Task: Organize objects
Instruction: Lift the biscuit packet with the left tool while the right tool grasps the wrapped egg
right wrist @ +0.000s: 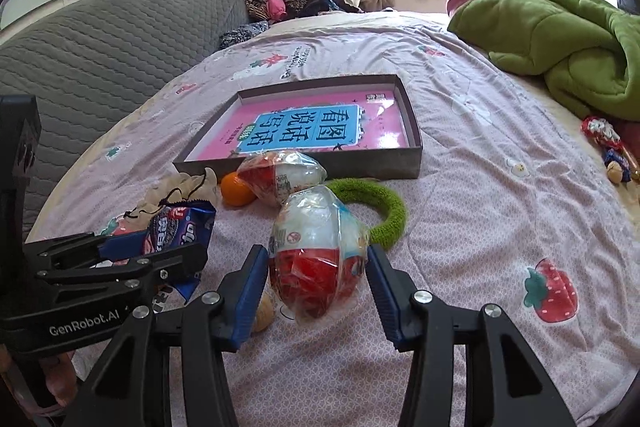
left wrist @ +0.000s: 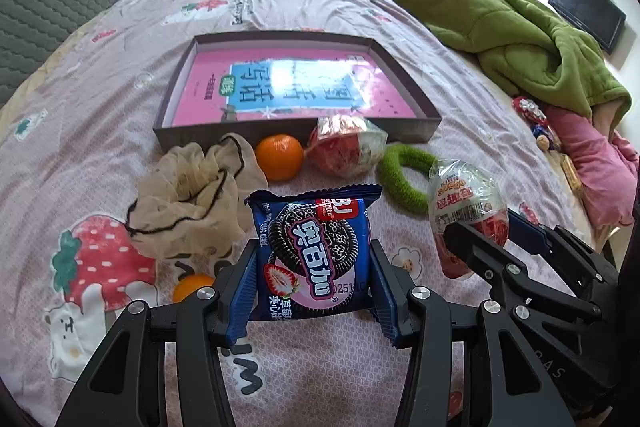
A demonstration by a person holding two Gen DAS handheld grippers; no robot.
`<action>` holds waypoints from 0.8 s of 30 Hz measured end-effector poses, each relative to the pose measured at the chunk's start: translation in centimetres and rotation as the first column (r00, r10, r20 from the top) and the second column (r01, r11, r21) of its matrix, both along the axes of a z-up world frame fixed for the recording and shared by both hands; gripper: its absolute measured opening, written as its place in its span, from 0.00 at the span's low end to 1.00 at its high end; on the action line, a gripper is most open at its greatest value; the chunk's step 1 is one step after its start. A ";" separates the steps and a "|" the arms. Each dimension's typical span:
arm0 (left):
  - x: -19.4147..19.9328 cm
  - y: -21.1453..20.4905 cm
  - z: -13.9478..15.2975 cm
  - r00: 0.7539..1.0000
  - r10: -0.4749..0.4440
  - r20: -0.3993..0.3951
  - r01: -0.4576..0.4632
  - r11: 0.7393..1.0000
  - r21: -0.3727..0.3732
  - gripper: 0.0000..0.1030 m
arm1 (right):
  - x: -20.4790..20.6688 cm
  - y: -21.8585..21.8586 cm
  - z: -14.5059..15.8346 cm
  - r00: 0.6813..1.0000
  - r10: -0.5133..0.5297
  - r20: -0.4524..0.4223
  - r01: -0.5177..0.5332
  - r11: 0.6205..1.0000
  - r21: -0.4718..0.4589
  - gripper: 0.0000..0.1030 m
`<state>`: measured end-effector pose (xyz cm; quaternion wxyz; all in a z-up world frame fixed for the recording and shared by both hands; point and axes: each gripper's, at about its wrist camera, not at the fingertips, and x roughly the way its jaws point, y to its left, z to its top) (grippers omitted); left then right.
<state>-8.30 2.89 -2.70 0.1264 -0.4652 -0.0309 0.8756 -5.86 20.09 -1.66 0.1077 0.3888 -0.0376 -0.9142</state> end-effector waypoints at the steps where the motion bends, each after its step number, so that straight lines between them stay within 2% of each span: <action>1: 0.0 0.0 0.1 1.000 0.001 -0.004 -0.001 1.000 0.002 0.51 | 0.0 0.0 0.2 1.000 0.001 -0.006 -0.001 1.000 0.003 0.49; 24: -2.5 -2.0 2.0 0.995 0.006 -0.099 -0.003 0.999 0.034 0.51 | -3.5 -0.9 2.6 0.997 0.011 -0.083 -0.006 0.999 0.050 0.49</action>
